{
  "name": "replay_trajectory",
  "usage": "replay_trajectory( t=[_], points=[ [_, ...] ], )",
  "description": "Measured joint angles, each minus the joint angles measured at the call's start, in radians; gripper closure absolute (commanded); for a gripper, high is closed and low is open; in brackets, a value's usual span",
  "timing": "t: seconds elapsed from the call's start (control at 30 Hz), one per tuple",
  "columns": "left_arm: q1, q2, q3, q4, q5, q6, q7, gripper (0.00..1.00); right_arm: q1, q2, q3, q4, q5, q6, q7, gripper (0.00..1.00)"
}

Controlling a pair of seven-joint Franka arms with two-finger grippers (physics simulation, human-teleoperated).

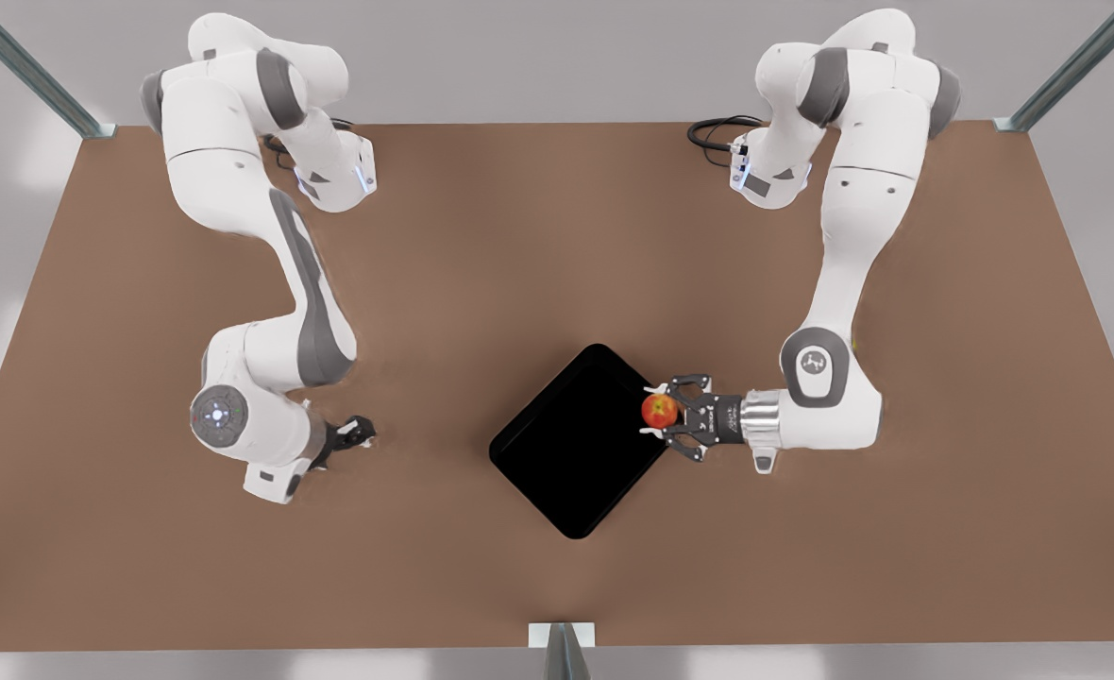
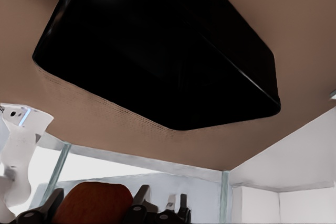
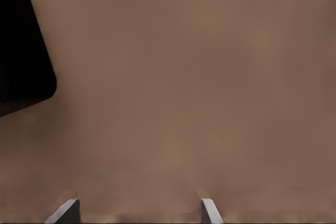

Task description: Place the storage box in the middle with the right arm, and place the apple in the storage box with the left arm

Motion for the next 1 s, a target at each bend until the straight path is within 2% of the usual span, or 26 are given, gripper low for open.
replay_trajectory(
  t=[0.03, 0.1, 0.13, 0.4, 0.5, 0.57, 0.63, 0.67, 0.73, 0.77, 0.8, 0.83, 0.9, 0.93, 0.97, 1.0],
  points=[
    [-0.064, 0.005, 0.000, 0.001, -0.002, 0.072, -0.057, 0.79, -0.064, -0.087, -0.032, -0.006, -0.080, -0.159, 0.004, 0.00],
    [-0.136, 0.018, -0.001, 0.002, 0.014, 0.155, -0.108, 0.79, -0.127, -0.249, -0.033, -0.081, -0.167, -0.218, 0.008, 0.00],
    [-0.156, 0.033, 0.000, 0.003, 0.028, 0.179, -0.112, 0.00, -0.140, -0.291, -0.033, -0.089, -0.172, -0.267, 0.011, 0.00],
    [-0.167, 0.068, 0.009, 0.096, 0.300, 0.129, -0.092, 0.00, -0.148, -0.313, -0.033, -0.094, -0.206, -0.278, 0.004, 0.00],
    [-0.166, 0.049, 0.014, 0.230, 0.460, 0.099, -0.067, 0.00, -0.148, -0.313, -0.033, -0.094, -0.207, -0.278, 0.003, 0.00],
    [-0.153, -0.022, 0.019, 0.263, 0.663, 0.083, 0.129, 0.00, -0.148, -0.316, -0.033, -0.094, -0.207, -0.278, 0.001, 0.00],
    [-0.074, -0.131, 0.088, 0.254, 0.823, -0.087, 0.527, 0.00, -0.148, -0.317, -0.033, -0.094, -0.207, -0.278, 0.001, 0.00],
    [-0.069, -0.191, 0.155, 0.245, 0.877, -0.206, 0.685, 0.00, -0.148, -0.317, -0.033, -0.094, -0.207, -0.283, 0.001, 0.00],
    [-0.064, -0.441, 0.235, 0.058, 0.971, -0.327, 0.993, 0.00, -0.149, -0.316, -0.033, -0.094, -0.207, -0.291, 0.001, 0.00],
    [-0.058, -0.564, 0.230, -0.062, 1.019, -0.334, 1.076, 0.00, -0.150, -0.316, -0.033, -0.095, -0.206, -0.292, -0.001, 0.00],
    [0.028, -0.651, 0.143, -0.142, 1.059, -0.382, 1.236, 0.00, -0.150, -0.316, -0.033, -0.096, -0.206, -0.292, -0.001, 0.00],
    [0.090, -0.617, 0.093, -0.079, 1.087, -0.456, 1.389, 0.00, -0.150, -0.314, -0.033, -0.096, -0.206, -0.292, -0.001, 0.00],
    [0.223, -0.440, -0.027, 0.146, 1.128, -0.498, 1.376, 0.00, -0.151, -0.313, -0.033, -0.096, -0.206, -0.292, 0.001, 0.00],
    [0.213, -0.445, -0.025, 0.085, 1.144, -0.451, 1.364, 0.00, -0.151, -0.313, -0.033, -0.097, -0.206, -0.292, 0.001, 0.00],
    [0.215, -0.545, -0.026, -0.102, 1.158, -0.307, 1.317, 0.00, -0.151, -0.313, -0.033, -0.097, -0.206, -0.293, 0.001, 0.00],
    [0.213, -0.576, -0.025, -0.157, 1.169, -0.266, 1.308, 0.00, -0.152, -0.312, -0.033, -0.097, -0.206, -0.292, 0.000, 0.00]
  ],
)
